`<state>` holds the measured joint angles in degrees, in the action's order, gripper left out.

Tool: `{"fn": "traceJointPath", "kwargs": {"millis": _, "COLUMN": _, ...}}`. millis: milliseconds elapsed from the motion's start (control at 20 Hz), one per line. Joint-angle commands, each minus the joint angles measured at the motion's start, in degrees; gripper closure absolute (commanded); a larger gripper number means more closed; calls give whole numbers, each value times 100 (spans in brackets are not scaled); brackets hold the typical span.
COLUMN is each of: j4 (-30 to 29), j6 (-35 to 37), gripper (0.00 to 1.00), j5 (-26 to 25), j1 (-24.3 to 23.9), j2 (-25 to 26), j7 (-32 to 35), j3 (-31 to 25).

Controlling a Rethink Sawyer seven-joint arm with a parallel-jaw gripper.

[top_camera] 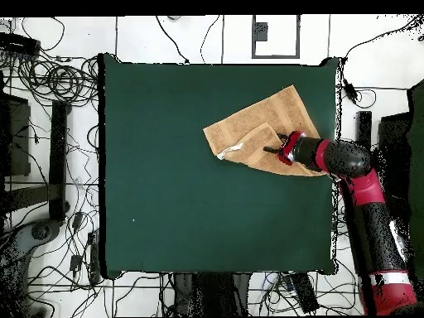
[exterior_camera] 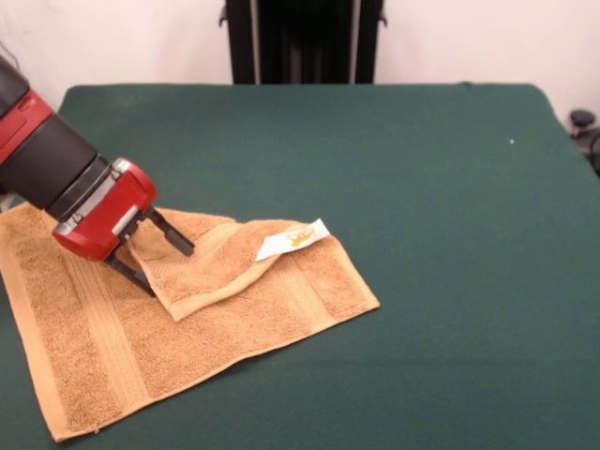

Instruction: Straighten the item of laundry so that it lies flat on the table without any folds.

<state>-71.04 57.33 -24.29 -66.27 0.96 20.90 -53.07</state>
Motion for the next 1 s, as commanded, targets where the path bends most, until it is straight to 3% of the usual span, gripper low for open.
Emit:
{"fn": "traceJointPath", "kwargs": {"millis": 50, "j4": 50, "j6": 99, "gripper": 0, "j5": 115, "j1": 347, "j2": 355, "j7": -631, "j3": -55}}
{"fn": "traceJointPath", "kwargs": {"millis": 400, "j4": 30, "j6": 53, "gripper": 0, "j5": 63, "j1": 344, "j2": 344, "j7": -691, "j3": -44}}
{"fn": "traceJointPath", "kwargs": {"millis": 450, "j4": 20, "j6": 18, "gripper": 100, "j5": 49, "j1": 328, "j2": 360, "j7": -729, "j3": -65}}
{"fn": "traceJointPath", "kwargs": {"millis": 1000, "j4": -107, "j6": -88, "gripper": 100, "j5": -2, "j1": 290, "j2": 294, "j7": -676, "j3": -78}}
